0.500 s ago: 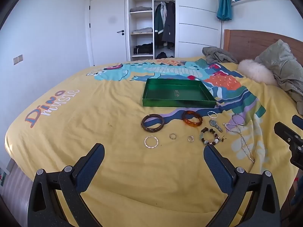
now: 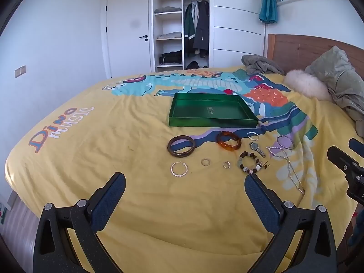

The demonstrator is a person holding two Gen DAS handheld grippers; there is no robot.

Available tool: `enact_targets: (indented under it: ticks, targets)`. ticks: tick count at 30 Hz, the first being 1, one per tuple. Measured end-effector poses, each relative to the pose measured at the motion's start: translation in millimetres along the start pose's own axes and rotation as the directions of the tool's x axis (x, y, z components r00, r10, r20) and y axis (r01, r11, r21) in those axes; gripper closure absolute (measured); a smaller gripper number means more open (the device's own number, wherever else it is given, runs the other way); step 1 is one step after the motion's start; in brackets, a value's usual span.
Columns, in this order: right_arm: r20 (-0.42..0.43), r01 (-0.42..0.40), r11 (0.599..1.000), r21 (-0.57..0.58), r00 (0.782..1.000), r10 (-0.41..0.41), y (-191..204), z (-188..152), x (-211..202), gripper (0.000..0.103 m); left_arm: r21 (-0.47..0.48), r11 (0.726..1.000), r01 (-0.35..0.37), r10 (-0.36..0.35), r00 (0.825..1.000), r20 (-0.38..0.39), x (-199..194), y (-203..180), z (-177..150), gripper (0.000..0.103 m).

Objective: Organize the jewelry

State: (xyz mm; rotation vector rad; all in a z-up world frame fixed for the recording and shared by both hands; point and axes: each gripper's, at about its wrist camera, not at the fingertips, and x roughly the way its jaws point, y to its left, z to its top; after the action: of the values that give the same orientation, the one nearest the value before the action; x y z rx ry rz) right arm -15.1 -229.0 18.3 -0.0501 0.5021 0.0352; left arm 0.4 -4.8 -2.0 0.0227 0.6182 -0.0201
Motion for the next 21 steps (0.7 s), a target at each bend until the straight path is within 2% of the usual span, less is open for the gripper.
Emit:
enact_targets:
  ticks: [21]
  targets:
    - [-0.001, -0.003, 1.000, 0.007, 1.000, 0.003, -4.8, -3.0, 0.7, 0.010, 0.017, 1.000, -0.020, 0.019, 1.000, 0.015, -2.1, -5.9, -1.1, 0.000]
